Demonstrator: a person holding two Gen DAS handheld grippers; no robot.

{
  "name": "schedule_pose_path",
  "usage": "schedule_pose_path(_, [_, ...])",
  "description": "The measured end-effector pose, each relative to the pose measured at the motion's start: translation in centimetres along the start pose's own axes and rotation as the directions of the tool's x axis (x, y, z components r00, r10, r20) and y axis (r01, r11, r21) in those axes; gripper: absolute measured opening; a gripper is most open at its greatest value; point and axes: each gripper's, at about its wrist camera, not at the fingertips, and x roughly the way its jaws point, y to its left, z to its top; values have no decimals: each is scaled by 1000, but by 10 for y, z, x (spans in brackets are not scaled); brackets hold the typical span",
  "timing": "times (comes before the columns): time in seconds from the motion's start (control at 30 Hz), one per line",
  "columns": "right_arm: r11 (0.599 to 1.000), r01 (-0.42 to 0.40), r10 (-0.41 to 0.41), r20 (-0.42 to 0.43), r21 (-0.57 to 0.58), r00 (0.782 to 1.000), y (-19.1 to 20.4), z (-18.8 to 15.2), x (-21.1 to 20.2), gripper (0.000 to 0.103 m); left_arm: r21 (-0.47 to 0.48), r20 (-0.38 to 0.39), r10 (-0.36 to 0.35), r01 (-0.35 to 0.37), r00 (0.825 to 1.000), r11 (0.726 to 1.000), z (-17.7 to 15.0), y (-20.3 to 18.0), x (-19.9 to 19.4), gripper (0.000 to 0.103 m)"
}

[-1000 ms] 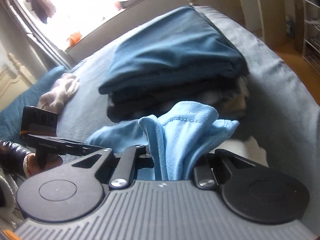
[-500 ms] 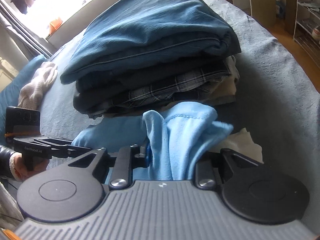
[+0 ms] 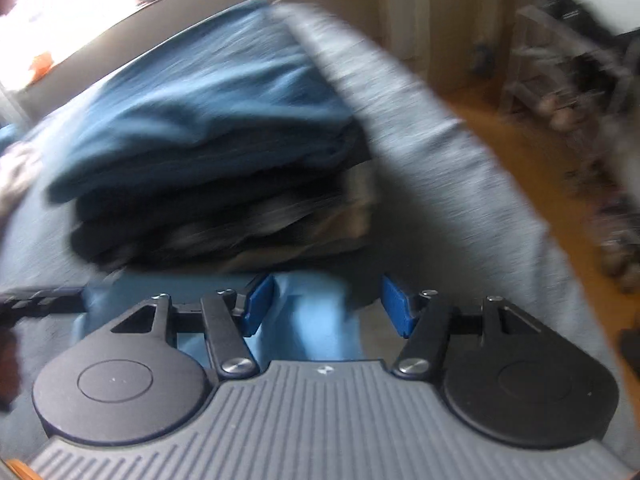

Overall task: Fold clothes
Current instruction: 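Lift the folded shirt with both tools and carry it toward the clothes stack, then lower the shirt onto the white folded pile and open both tools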

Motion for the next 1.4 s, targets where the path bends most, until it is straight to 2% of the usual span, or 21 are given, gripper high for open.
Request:
schedule_pose_path(0.1, [990, 132, -137, 117, 53, 984, 0, -2, -20, 58, 28, -7, 38, -38, 999, 999, -1, -4, -5, 41])
schedule_pose_path(0.2, [979, 163, -187, 218, 124, 958, -3, -16, -64, 58, 109, -16, 71, -69, 997, 992, -1, -22, -14, 44])
schedule_pose_path(0.3, [964, 170, -227, 306, 203, 925, -1, -38, -119, 58, 247, -29, 96, -86, 995, 965, 1, -42, -34, 49])
schedule_pose_path(0.37, [952, 164, -252, 353, 259, 901, 1, -59, -160, 58, 277, -34, 84, -72, 996, 958, 4, -55, -43, 52])
schedule_pose_path(0.5, [917, 148, -294, 377, 371, 878, 2, -101, -225, 58, 343, -86, 17, 14, 996, 939, -3, -77, -52, 54])
schedule_pose_path(0.57, [893, 159, -328, 366, 422, 871, 5, -122, -242, 58, 374, -106, -28, 66, 994, 925, -15, -87, -53, 54])
schedule_pose_path(0.63, [856, 164, -353, 322, 491, 879, 4, -143, -241, 58, 383, -107, -69, 105, 992, 918, -33, -87, -55, 54])
schedule_pose_path(0.7, [807, 158, -353, 250, 570, 902, 0, -160, -231, 57, 362, -130, -115, 155, 985, 919, -47, -82, -52, 54])
schedule_pose_path(0.77, [777, 119, -317, 221, 618, 922, -3, -171, -221, 58, 303, -214, -142, 204, 966, 931, -56, -79, -45, 54])
schedule_pose_path(0.83, [764, 97, -281, 195, 638, 940, -5, -174, -209, 57, 264, -283, -186, 263, 941, 928, -66, -81, -42, 54])
schedule_pose_path(0.9, [739, 92, -255, 150, 668, 955, -12, -176, -198, 57, 227, -362, -232, 327, 903, 917, -75, -86, -35, 54])
schedule_pose_path(1.1, [627, 27, -225, 148, 778, 963, -35, -186, -171, 57, 155, -470, -323, 437, 821, 886, -105, -102, -9, 54])
schedule_pose_path(1.2, [582, -3, -198, 144, 813, 970, -45, -191, -159, 57, 181, -531, -327, 481, 782, 858, -124, -114, 1, 52])
schedule_pose_path(1.3, [575, -23, -176, 151, 818, 973, -49, -192, -154, 58, 173, -571, -344, 519, 746, 837, -135, -126, 10, 50])
schedule_pose_path(1.4, [582, -39, -158, 160, 813, 974, -53, -194, -155, 57, 138, -578, -362, 525, 732, 840, -140, -131, 21, 48])
